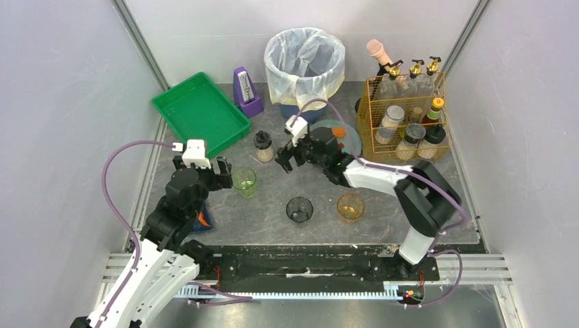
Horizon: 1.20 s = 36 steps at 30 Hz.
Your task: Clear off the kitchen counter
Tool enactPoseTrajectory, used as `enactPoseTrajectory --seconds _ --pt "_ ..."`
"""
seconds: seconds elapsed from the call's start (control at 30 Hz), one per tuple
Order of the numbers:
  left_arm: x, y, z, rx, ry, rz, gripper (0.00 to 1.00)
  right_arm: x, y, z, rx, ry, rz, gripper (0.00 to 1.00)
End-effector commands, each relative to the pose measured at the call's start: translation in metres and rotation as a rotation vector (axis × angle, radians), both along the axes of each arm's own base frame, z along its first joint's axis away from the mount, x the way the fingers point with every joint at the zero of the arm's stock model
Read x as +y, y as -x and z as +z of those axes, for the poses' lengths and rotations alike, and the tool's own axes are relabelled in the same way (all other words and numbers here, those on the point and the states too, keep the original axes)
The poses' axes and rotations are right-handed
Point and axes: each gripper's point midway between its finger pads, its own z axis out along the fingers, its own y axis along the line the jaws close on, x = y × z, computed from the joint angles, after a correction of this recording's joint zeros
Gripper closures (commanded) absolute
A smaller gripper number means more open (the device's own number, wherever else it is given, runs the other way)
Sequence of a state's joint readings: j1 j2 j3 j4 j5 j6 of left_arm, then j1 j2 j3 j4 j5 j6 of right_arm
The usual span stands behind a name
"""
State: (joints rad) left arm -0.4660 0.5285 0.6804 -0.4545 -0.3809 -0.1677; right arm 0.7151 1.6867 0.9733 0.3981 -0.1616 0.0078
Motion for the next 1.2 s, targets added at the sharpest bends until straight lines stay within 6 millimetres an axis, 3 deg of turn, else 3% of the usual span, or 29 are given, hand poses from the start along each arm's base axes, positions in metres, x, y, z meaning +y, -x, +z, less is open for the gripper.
enactPoseTrajectory --seconds 0.0,0.27,0.57,0.73,0.87,0.97,1.17 --pt "-0.006 -0.006 0.005 -0.02 0.028 -0.014 0.07 0.043 -0.022 0.033 -0.172 -0.071 0.061 0.02" --pt "-0.006 -0.007 0.004 -0.018 0.025 -0.014 0.07 0.076 -0.055 0.013 -0.189 -0.102 0.051 0.02" --pt "-0.008 -0.008 0.003 -0.011 0.023 -0.022 0.08 0.108 -0.069 -0.001 -0.184 -0.152 0.102 0.05" --pt "-0.008 -0.007 0.004 -0.013 0.024 -0.023 0.08 0.113 -0.074 -0.006 -0.173 -0.153 0.101 0.2" --pt "-0.007 -0.007 0.005 -0.019 0.023 -0.022 0.08 0.111 -0.066 0.0 -0.153 -0.14 0.115 0.34" --pt "-0.007 -0.006 0.006 -0.022 0.025 -0.022 0.08 0.099 -0.059 0.005 -0.154 -0.12 0.104 0.45" --pt "-0.008 -0.006 0.007 -0.024 0.029 -0.025 0.08 0.067 -0.037 0.038 -0.183 -0.113 0.069 0.71"
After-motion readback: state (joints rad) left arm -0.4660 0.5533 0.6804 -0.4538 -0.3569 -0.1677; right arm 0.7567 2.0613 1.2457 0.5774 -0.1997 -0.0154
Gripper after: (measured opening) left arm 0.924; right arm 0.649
